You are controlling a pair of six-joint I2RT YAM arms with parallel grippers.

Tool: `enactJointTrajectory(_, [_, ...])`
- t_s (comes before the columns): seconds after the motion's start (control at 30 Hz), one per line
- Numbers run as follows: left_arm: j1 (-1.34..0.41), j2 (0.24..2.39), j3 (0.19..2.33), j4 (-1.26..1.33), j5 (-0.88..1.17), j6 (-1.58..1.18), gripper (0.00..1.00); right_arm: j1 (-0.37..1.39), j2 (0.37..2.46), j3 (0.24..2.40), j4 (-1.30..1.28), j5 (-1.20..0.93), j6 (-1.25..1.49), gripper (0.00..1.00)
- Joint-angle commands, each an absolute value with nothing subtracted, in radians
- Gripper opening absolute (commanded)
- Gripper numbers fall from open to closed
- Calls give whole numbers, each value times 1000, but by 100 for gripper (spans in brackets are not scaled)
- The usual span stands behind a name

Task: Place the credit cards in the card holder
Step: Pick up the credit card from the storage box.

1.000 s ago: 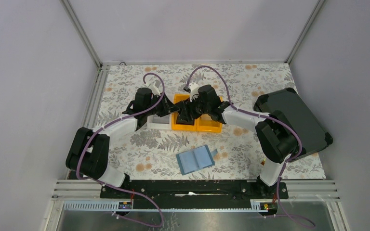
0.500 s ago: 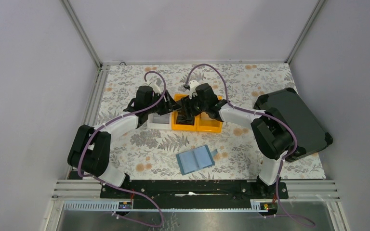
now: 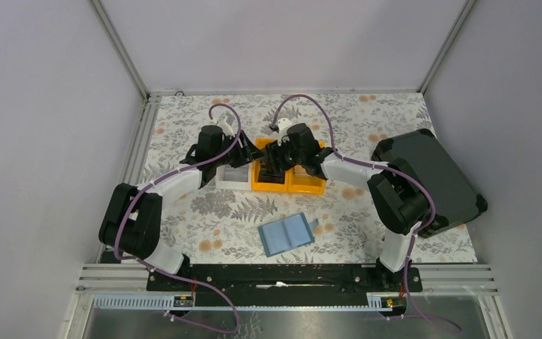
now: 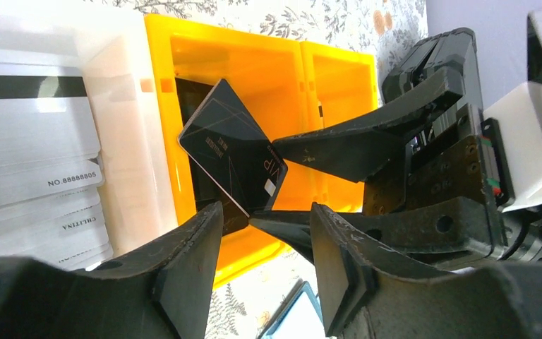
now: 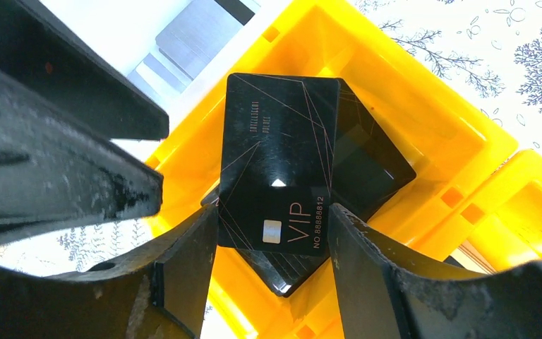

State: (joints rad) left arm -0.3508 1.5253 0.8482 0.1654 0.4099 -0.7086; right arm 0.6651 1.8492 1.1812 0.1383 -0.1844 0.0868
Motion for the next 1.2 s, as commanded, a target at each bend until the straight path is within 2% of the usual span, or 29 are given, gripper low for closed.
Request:
enactJointTrajectory(0.0, [-316,1496,813,293,396,-788,49,664,1784,1115,243,-189,98,62])
enactJointTrajectory(0.17, [-285,1475,753,422,437,-884,47,664,1706,1014,361,-203,117,62])
enactJointTrajectory(0.4, [-285,1454,753,394,423,-847,47,664,1651,958,439,-201,126,61])
enactJointTrajectory(0.7, [-285,1420,771,292,372,-722,49,662,1762,1186,139,-241,9,64])
enactJointTrajectory(0.83, [-285,1391,798,154,252,-653,50,661,1845,1301,-25,-250,-91,67])
enactJointTrajectory(1.0, [-267,1323,792,48,65,-587,63,661,1900,1382,-125,-249,-218,72])
enactJointTrajectory(1.17, [-234,1332,816,-42,-51,-556,83,661,1956,1437,-176,-242,-358,77])
